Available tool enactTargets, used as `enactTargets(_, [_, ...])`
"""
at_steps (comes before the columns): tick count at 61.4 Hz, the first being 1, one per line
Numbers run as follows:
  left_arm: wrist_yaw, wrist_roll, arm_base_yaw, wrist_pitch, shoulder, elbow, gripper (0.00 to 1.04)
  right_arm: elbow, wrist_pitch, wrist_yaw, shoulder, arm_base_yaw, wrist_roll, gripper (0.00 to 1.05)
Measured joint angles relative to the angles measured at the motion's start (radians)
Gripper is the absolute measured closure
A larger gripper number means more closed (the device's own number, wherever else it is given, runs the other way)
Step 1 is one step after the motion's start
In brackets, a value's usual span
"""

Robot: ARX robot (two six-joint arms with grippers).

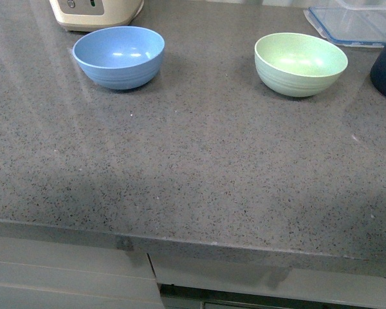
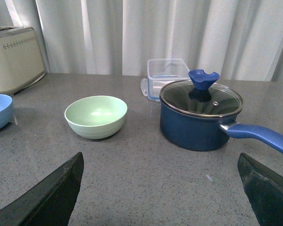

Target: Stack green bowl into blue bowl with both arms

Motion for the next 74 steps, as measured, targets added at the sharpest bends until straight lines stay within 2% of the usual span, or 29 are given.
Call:
enactTargets(18, [0.000,0.000,0.000,0.000,0.000,0.000,0.07,0.000,0.000,0.000,0.000,0.000,0.000,0.10])
enactTargets(20, [-0.049,-0.029,-0.015,-0.022,0.016,0.006,0.07,0.000,0.000,0.000,0.000,0.000,0.000,0.10])
enactTargets(22, [-0.237,-0.118,-0.072,-0.148,0.082,0.052,0.07,0.000,0.000,0.000,0.000,0.000,0.000,0.10])
enactTargets(26, [-0.481,-0.281,-0.121,-0.311,0.219,0.119,0.07,0.000,0.000,0.001,0.000,0.000,0.000,0.10])
enactTargets(28, [-0.559,-0.339,-0.116,-0.354,0.267,0.128,0.07,0.000,0.000,0.001,0.000,0.001,0.001,0.10])
enactTargets(31, [-0.600,-0.399,-0.093,-0.360,0.299,0.128,0.07,0.000,0.000,-0.003,0.000,0.001,0.000,0.10])
enactTargets(35, [-0.572,-0.421,-0.034,-0.312,0.327,0.136,0.07,0.000,-0.001,0.002,0.000,0.001,0.001,0.10])
enactTargets(40, [-0.417,-0.390,0.120,-0.169,0.412,0.195,0.07,0.000,-0.001,-0.001,0.000,0.001,0.001,0.10])
enactTargets(47, [-0.213,-0.340,0.278,-0.045,0.570,0.259,0.07,0.000,-0.001,0.000,0.000,0.001,0.001,0.10])
enactTargets(53, [-0.063,-0.314,0.353,-0.005,0.749,0.341,0.07,0.000,-0.001,0.000,0.000,0.001,0.001,0.10])
enactTargets(62, [0.039,-0.303,0.362,-0.057,1.013,0.503,0.07,0.000,-0.001,0.000,0.000,0.001,0.001,0.10])
enactTargets(74, [0.038,-0.262,0.270,-0.116,1.306,0.757,0.07,0.000,-0.001,0.000,0.000,0.001,0.001,0.10])
